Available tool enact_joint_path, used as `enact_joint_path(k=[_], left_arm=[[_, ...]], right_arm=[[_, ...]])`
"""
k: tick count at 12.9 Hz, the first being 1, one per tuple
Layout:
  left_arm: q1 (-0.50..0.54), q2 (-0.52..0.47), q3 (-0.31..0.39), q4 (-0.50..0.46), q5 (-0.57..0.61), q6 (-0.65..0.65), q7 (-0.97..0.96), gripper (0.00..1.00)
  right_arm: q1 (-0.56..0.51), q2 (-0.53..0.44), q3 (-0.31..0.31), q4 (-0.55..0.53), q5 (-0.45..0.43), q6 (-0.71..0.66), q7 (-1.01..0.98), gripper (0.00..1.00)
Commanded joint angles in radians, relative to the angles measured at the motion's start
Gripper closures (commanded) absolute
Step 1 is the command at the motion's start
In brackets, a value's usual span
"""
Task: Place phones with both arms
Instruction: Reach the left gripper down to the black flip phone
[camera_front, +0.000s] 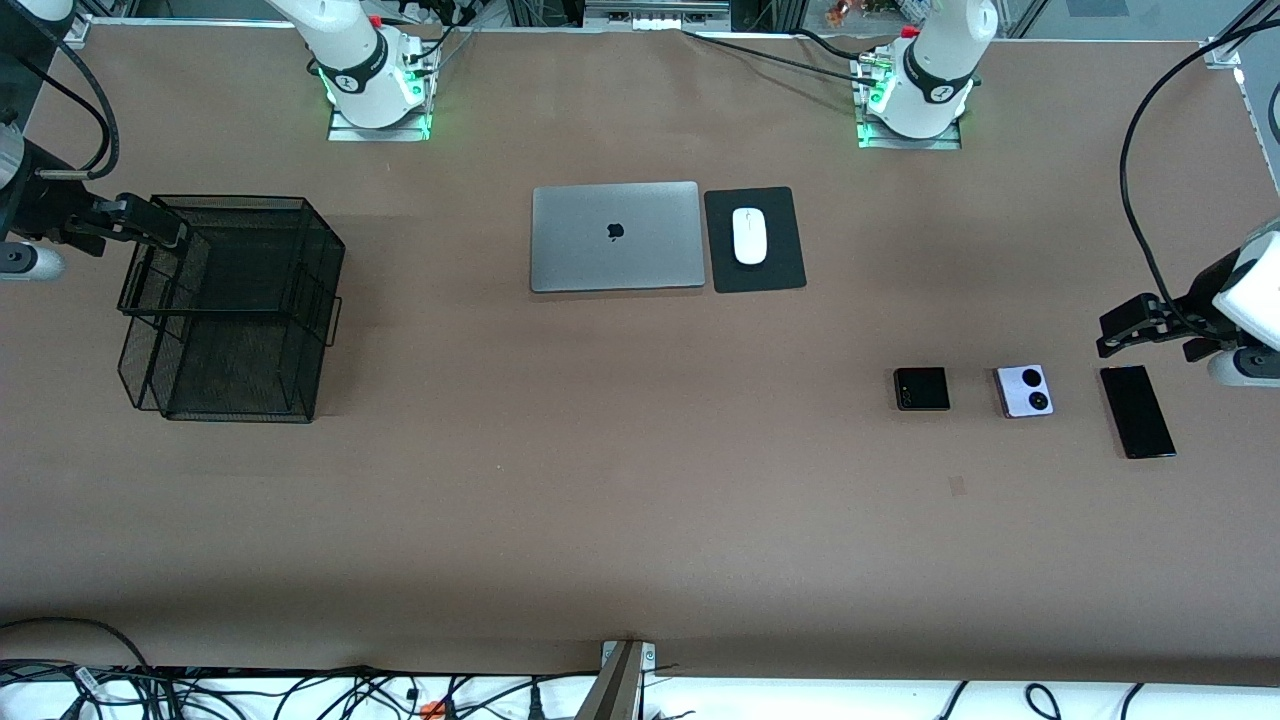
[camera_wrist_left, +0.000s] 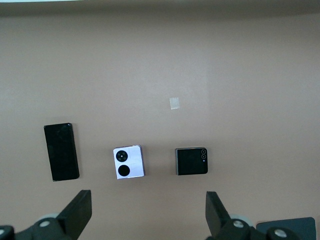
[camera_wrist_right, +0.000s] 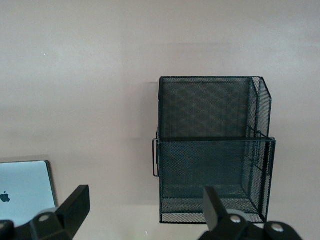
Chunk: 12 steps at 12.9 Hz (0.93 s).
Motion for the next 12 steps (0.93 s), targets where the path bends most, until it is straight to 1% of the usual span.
enact_joint_path(k=[1, 4, 7, 9, 12], left_arm=[[0.0, 0.011, -0.002, 0.02, 0.008, -0.024, 0.005, 0.0], [-0.007, 0.016, -0.002, 0.029, 0.005, -0.027, -0.003, 0.0], [-0.014, 0.06, -0.005, 0.023, 0.006, -0.026, 0.002, 0.0], [-0.024, 0.106, -0.005, 0.021, 0.006, -0.018, -0.006, 0.0], [-0.035, 0.215, -0.007, 0.016, 0.005, -0.003, -0.009, 0.0]], right_arm=[[-0.006, 0.001, -0.007, 0.012, 0.001, -0.017, -0.001, 0.0], [-0.006, 0.001, -0.007, 0.012, 0.001, -0.017, -0.001, 0.0], [-0.008, 0.001, -0.007, 0.012, 0.001, -0.017, -0.001, 0.0], [-0.006, 0.001, -0.007, 0.012, 0.001, -0.017, -0.001, 0.0], [-0.008, 0.003, -0.015, 0.011, 0.003, -0.017, -0.001, 0.0]])
